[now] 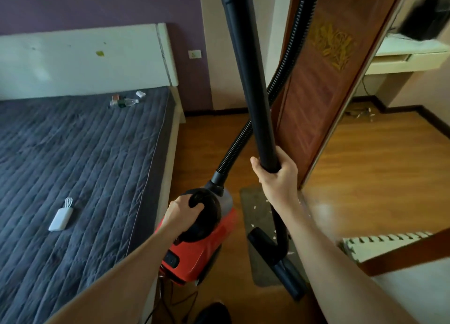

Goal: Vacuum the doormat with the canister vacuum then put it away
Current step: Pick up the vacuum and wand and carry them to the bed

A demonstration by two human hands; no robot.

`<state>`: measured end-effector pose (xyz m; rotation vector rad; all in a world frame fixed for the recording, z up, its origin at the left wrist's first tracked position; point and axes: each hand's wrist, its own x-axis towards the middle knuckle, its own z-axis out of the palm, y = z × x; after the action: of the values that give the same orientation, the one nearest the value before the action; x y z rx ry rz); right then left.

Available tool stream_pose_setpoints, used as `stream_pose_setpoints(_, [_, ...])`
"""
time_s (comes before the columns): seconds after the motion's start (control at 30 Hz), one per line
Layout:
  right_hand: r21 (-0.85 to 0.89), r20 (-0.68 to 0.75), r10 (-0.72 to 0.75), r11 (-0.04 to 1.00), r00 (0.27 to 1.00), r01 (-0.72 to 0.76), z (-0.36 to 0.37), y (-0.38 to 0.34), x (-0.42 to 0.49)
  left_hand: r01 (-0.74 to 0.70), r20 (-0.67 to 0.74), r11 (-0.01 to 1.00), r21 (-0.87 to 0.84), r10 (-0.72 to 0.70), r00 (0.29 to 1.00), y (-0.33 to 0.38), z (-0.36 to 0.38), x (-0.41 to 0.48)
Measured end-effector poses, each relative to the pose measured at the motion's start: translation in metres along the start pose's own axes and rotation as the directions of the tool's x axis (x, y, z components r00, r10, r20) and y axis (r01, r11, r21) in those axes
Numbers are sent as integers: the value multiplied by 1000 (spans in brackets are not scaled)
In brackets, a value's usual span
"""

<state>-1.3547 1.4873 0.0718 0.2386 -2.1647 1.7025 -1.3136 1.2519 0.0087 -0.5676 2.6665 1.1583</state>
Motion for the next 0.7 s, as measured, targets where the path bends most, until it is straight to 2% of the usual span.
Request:
stream_pose_setpoints(0.27, [18, 53, -17, 1000, 998, 16, 50, 41, 102, 85, -24, 996, -37, -86, 996, 20, -12, 102])
stream_pose_setpoints(0.7, [-11, 81, -10, 1000, 997, 11, 185, 102, 311, 153, 32, 984, -91, -151, 988, 48, -62, 337])
